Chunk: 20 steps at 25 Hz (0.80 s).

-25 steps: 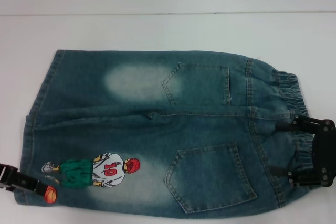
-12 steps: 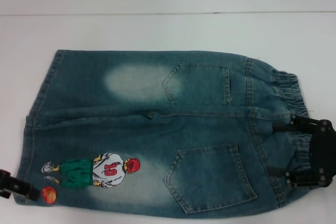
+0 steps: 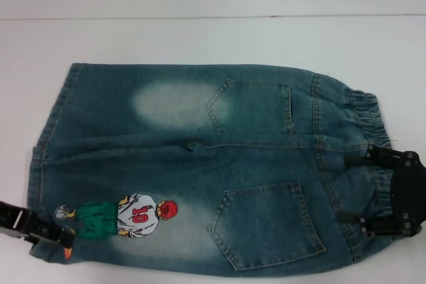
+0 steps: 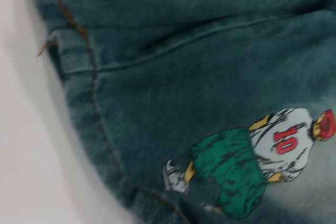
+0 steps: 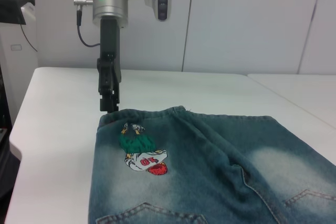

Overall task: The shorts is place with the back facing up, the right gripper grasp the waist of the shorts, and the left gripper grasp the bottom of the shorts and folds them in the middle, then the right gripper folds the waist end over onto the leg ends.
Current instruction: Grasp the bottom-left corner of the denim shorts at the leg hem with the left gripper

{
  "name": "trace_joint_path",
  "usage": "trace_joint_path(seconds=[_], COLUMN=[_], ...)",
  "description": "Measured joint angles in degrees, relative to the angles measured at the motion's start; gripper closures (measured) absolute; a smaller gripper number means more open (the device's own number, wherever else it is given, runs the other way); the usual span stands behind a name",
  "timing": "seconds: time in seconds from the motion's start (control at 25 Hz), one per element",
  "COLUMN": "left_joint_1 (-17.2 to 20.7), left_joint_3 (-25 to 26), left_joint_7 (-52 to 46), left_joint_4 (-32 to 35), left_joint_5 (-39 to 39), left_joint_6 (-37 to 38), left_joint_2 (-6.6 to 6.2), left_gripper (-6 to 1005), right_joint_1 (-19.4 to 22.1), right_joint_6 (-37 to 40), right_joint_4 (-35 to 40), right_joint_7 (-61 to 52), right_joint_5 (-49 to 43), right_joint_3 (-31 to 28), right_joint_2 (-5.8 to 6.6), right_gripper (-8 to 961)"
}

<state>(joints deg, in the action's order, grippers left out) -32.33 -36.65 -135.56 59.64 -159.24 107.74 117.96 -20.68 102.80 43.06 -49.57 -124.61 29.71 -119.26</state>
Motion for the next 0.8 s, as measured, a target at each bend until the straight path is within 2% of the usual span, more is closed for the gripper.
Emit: trace_joint_path(seconds=[0.24,0.68,0.8], left_joint_1=[-0.3,0.9,1.0], left_joint_3=[1.2,1.2,1.1], left_joint_7=[-0.9,-1.5,-1.5], left_joint_4=[-0.4,0.9,1.2], left_joint_5=[0.0,-1.3,-1.3], left_joint_6=[-1.4,-2.6,-2.2], left_joint_2=[-0.31,-0.73,-0.87], left_gripper=[279,512,744], right_joint_1=[0.3,0.6,0.6], right_joint_6=[-0.2,0.1,0.1], right_joint_4=[-0.2,-0.2,-0.1], right_joint_7=[0.2,0.4,0.4], right_joint_5=[-0.2,-0.1,-0.1], right_joint_3=[-0.1,-0.1,0.0], right_joint_2=[-0.04,-0.1,-0.1], right_gripper=[71,76,78])
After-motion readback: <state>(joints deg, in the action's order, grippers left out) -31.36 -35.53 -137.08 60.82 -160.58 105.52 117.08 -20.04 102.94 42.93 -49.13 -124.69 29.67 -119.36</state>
